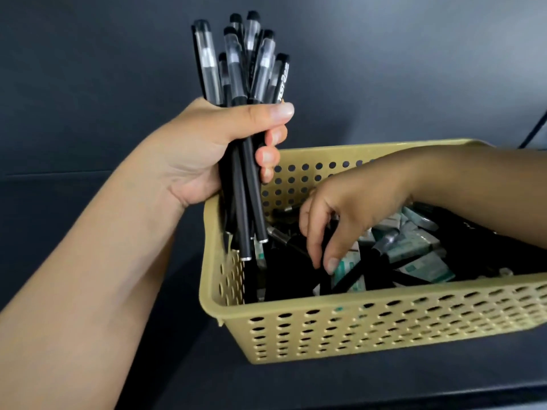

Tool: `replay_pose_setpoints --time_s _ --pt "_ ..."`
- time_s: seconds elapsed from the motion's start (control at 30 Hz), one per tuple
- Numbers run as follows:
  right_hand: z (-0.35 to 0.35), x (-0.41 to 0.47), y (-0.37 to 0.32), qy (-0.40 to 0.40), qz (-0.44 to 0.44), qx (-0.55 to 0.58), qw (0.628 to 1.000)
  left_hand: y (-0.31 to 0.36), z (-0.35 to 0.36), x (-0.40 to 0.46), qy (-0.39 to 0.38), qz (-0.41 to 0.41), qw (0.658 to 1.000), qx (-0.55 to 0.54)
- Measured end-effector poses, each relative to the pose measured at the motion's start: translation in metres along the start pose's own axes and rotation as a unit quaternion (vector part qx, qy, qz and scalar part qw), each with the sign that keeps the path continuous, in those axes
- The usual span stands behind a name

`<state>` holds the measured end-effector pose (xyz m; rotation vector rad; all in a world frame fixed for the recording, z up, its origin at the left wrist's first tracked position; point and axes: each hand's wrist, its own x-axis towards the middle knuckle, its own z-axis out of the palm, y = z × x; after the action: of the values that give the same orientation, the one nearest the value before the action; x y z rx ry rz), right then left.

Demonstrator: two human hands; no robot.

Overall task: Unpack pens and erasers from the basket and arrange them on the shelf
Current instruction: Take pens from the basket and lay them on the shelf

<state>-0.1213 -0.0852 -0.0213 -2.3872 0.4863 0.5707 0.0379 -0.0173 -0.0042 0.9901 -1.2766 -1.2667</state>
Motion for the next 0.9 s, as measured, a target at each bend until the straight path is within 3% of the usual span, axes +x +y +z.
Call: replay_pose_setpoints --time_s 0.17,0.5,0.6,0.77,0.9 --pt "-0.005 -0.006 0.000 0.044 -0.023 0.008 0.999 0.000 -0.002 0.001 -0.003 0.002 1.000 -0.016" --pt "-0.022 -0.027 -0.001 0.250 -0.041 0.067 0.965 0.001 -0.003 0.002 0.000 -0.007 0.998 -0.055" --pt "-0.032 -0.038 0.001 0.321 -0.038 0.119 0.939 0.002 -0.004 0.002 0.008 -0.017 0.996 -0.083" --pt "-0.041 -0.051 0.000 0.417 -0.083 0.331 0.842 0.003 -0.004 0.001 0.019 -0.034 0.993 -0.110" --pt "-0.039 -0.053 -0.012 0.417 -0.122 0.358 0.826 0.005 -0.003 0.000 0.025 -0.036 0.994 -0.101"
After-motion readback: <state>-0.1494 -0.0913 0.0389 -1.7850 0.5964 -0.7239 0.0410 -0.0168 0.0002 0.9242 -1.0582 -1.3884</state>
